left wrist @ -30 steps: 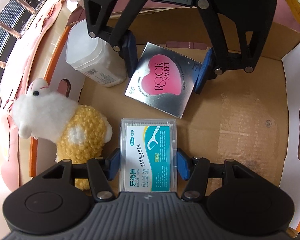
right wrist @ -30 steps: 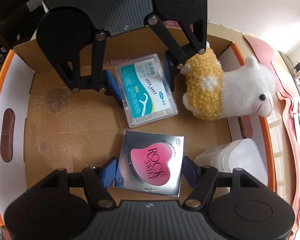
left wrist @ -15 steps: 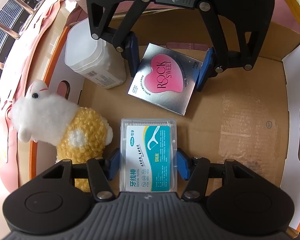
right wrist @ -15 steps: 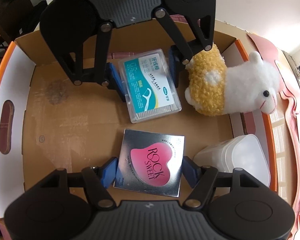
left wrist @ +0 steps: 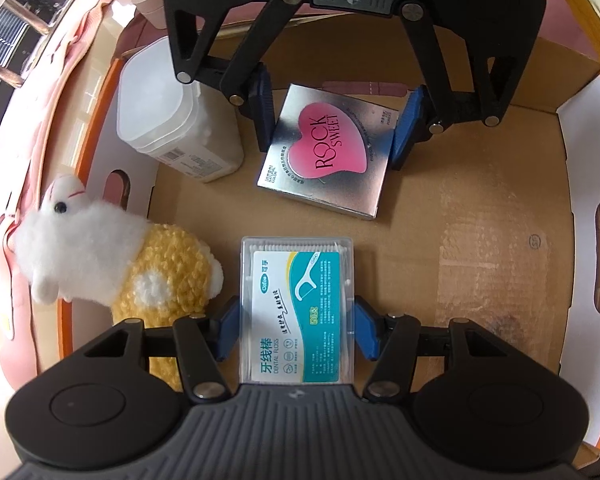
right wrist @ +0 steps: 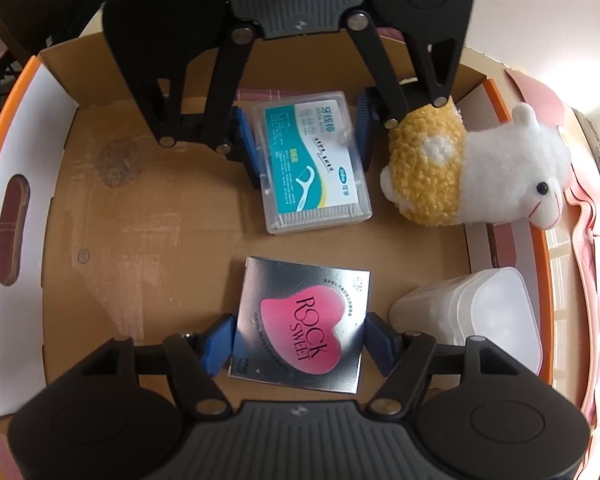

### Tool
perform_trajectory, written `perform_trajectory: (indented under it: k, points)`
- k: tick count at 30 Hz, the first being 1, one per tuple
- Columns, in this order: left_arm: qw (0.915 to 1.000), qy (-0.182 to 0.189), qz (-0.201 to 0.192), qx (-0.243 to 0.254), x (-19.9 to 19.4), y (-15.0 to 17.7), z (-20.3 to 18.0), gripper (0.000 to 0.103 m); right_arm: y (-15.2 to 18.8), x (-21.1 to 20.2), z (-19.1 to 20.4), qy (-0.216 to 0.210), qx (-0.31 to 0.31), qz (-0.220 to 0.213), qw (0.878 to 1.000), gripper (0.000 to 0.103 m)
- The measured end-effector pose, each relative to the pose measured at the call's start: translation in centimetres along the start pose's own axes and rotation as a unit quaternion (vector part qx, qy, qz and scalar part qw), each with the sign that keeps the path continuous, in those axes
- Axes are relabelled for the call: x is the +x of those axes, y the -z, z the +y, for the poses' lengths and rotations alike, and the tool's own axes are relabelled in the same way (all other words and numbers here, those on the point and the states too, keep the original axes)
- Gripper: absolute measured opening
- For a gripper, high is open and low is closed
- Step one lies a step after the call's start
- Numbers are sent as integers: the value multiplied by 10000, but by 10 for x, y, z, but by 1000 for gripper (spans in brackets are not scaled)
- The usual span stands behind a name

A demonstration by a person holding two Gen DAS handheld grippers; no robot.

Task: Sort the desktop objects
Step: 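Lower the floss pack and heart box with both grippers onto the box floor, then open left gripper releasing the floss pack while right gripper releases the heart box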

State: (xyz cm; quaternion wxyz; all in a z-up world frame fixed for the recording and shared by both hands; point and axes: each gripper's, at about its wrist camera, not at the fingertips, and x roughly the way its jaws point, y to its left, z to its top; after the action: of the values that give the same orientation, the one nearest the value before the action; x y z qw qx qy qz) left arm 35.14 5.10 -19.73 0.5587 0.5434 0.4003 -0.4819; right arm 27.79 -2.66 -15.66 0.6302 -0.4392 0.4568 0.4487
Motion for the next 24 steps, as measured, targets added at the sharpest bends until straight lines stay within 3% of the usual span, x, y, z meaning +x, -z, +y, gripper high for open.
perform_trajectory:
  k: [7, 24]
  points:
    - [9998, 165, 100, -35, 3, -7, 10, 60, 8, -7, 7, 12, -189, 61, 9998, 68]
    - [9994, 93, -4, -335, -14, -12, 17, 63, 39, -27, 20, -103, -208, 125, 9997, 68]
